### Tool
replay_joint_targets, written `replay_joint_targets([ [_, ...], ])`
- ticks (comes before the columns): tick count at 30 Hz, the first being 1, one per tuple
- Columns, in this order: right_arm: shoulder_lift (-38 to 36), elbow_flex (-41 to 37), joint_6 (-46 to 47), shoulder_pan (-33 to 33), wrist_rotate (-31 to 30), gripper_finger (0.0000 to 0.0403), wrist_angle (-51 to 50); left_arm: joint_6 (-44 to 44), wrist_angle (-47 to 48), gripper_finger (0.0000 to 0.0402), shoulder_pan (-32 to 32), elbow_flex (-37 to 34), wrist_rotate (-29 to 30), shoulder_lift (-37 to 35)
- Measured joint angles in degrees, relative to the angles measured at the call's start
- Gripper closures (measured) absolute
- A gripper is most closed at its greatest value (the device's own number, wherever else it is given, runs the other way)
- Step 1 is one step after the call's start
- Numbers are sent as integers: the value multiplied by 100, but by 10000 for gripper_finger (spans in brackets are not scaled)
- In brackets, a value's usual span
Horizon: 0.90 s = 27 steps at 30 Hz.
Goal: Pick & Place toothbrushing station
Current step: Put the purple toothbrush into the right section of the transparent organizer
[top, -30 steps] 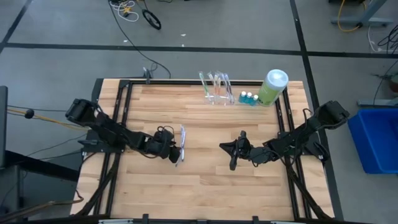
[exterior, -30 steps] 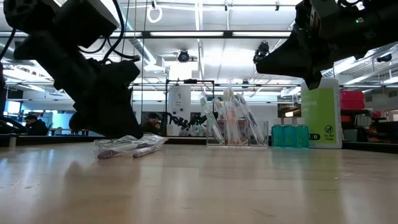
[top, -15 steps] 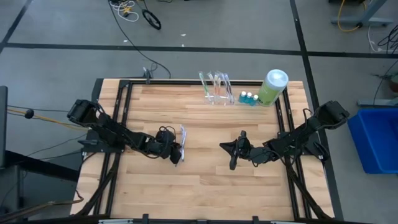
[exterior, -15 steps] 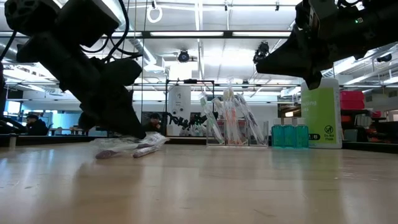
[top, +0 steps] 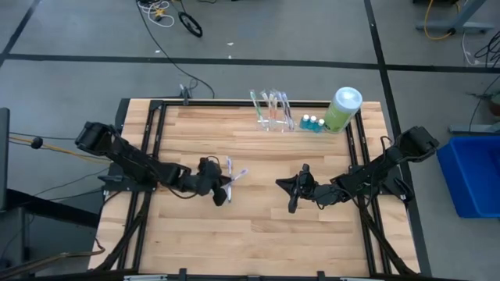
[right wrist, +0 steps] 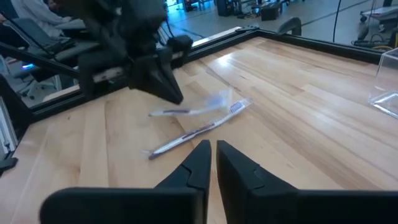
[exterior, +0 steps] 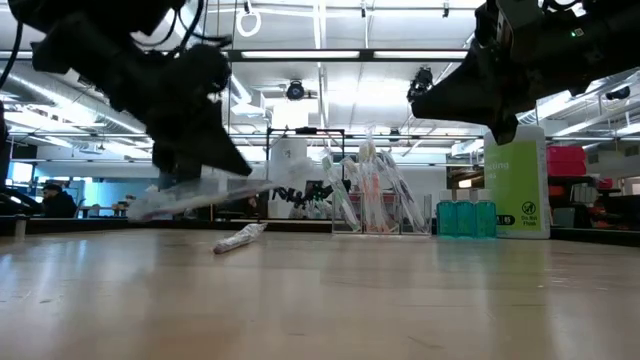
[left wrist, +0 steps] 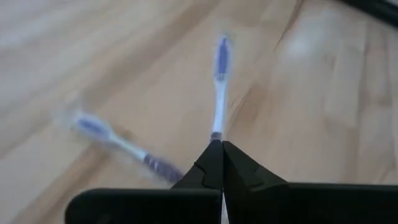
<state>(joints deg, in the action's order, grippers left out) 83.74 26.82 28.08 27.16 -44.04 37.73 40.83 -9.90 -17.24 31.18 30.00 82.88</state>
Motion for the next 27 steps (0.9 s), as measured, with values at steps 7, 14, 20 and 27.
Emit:
replay_joint_targets([
  [7,221,1,61,-2,71,343,192,-917,-887,401,-211,166,499,-34],
  [14,1899,495,-4,-47,72,316,1597,-1606,-2110,401,-334,173,944,69],
  [20,3434,1794,-387,-311,-83,260,2408,-2322,-3037,401,-334,173,1139,69],
  [27,3877,2598,-568,-692,369,176,2239,-2666,-3479,402,-362,170,1103,69],
])
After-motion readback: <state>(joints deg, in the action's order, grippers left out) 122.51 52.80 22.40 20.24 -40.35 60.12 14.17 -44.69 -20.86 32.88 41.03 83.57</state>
